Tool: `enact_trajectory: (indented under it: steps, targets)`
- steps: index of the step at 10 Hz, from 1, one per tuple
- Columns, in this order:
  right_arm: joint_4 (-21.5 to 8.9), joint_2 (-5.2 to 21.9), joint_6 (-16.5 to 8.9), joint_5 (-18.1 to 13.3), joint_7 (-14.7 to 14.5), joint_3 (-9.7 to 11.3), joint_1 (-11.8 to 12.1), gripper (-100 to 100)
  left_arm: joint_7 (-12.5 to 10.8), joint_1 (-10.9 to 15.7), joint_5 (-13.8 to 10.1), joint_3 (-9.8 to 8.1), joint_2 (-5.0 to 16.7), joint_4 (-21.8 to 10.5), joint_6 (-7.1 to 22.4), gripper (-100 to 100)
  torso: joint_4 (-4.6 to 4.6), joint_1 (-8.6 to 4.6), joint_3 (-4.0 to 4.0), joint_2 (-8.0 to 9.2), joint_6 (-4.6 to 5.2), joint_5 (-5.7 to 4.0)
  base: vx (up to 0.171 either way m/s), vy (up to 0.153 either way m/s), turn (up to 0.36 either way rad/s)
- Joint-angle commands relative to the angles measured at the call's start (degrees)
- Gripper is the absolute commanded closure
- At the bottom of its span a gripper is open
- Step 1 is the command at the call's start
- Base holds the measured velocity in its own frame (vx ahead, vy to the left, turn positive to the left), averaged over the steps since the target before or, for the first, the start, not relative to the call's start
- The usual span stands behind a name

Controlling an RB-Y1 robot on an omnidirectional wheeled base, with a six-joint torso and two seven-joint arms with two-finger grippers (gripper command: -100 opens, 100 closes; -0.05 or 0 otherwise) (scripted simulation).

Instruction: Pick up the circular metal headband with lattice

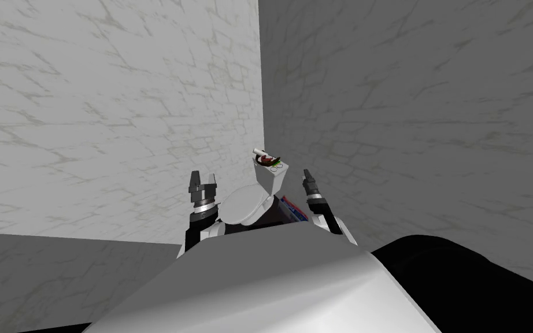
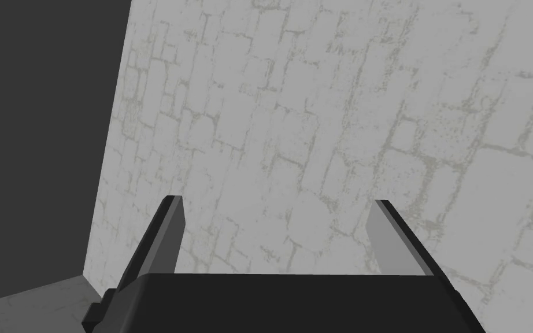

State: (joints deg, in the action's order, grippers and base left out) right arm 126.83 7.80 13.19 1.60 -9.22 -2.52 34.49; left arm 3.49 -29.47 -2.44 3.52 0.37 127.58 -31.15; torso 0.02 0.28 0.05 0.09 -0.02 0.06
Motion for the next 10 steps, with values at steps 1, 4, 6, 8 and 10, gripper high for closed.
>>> enact_trajectory:
  steps: [1,4,6,8,10]
  targets:
    - [-0.6,2.6,-2.9,0.5,-1.5,-0.7,1.7,-100,0.0,0.0,0.0,0.0,0.0,0.0,0.0,0,0.0,0.0,0.0,0.0,0.0,0.0,-0.022,0.092,0.236]
    - [-0.8,4.1,-6.2,0.9,-2.4,-1.3,2.8,-100,0.0,0.0,0.0,0.0,0.0,0.0,0.0,0,0.0,-0.1,0.0,-0.01,0.0,-0.02,-0.01,0.048,0.121]
    - [-1.0,5.7,-8.9,1.4,-3.5,-1.8,4.0,-100,0.0,0.0,0.0,0.0,0.0,0.0,0.0,0,-0.01,-0.11,-0.02,-0.04,0.0,-0.02,-0.002,0.047,0.153]
    - [-1.3,7.2,-11.7,1.9,-4.6,-2.5,5.3,-100,0.0,0.0,0.0,0.0,0.0,0.0,0.0,0,-0.01,-0.1,-0.03,-0.06,0.01,-0.02,-0.001,0.055,0.161]
    - [-1.6,8.8,-14.6,2.5,-5.8,-3.1,6.6,-100,0.0,0.0,0.0,0.0,0.0,0.0,0.0,0,0.0,-0.08,-0.01,-0.01,0.0,-0.01,-0.008,0.055,0.19]
